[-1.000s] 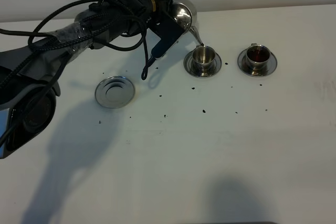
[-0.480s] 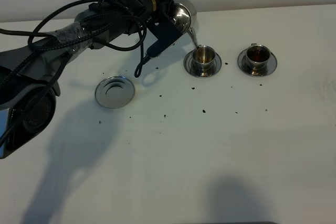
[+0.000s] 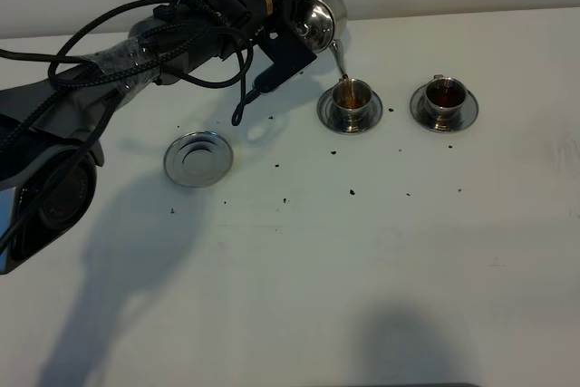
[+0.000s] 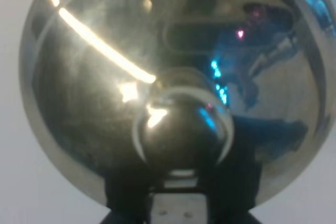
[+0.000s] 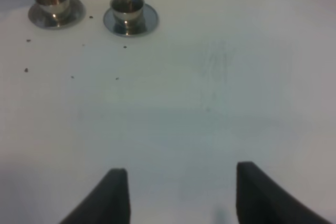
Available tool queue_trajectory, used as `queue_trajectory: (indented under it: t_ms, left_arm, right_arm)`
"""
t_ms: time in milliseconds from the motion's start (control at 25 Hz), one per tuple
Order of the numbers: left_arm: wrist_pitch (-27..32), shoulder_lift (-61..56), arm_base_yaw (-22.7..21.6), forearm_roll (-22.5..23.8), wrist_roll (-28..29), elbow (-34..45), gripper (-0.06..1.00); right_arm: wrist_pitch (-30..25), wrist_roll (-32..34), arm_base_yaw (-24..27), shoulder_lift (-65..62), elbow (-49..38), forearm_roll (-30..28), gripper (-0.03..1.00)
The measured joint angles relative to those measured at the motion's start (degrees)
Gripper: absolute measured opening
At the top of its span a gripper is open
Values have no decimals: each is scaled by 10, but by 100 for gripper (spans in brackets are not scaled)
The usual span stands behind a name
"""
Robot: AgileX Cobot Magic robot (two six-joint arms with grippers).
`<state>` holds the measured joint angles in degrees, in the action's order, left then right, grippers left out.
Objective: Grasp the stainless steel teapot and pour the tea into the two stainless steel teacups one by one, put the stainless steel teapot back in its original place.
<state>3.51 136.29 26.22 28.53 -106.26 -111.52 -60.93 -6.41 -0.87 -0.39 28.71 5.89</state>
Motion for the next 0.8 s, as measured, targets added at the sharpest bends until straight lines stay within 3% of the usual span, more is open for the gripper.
queue_trajectory:
  t_ms: [800]
  left_arm:
    - [-35,0,0,0,-64,0,23]
  right_arm:
    - [0,0,0,0,0,0,44]
